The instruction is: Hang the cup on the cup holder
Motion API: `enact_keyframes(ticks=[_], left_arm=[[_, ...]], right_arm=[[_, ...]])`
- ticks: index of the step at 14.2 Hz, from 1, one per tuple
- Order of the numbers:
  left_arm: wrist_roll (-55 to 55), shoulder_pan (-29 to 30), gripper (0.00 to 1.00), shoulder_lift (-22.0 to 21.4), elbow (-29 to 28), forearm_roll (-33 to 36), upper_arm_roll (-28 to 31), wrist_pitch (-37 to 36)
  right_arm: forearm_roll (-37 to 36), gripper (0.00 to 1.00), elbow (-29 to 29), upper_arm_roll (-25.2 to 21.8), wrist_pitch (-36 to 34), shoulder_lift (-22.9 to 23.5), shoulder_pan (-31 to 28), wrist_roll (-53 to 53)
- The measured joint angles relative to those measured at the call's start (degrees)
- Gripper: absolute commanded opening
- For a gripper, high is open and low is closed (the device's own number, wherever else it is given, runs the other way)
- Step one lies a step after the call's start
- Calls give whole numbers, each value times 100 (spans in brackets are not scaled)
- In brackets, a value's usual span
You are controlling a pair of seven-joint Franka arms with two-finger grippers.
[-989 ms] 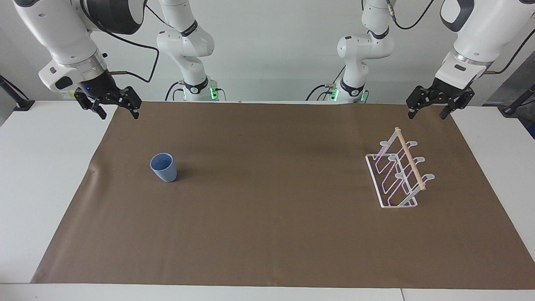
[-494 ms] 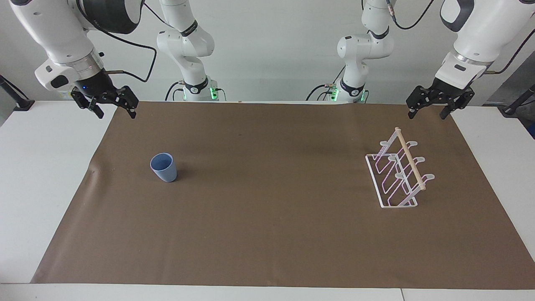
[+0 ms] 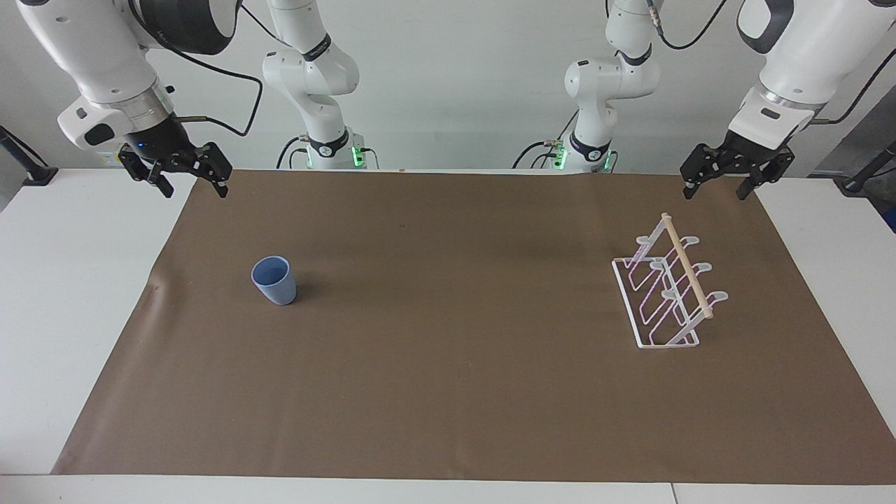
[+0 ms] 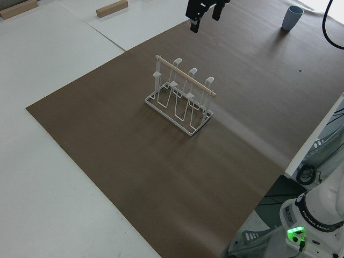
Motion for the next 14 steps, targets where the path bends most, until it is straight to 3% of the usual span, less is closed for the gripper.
enact_keyframes(ticks=[5,14], left_arm=[[0,0,100,0,-6,0,0,0],[0,0,100,0,-12,0,0,0]], right_arm=[[0,100,-352,15,893,9,-5,-131],[0,100,-1880,35,2728,275,6,-185]])
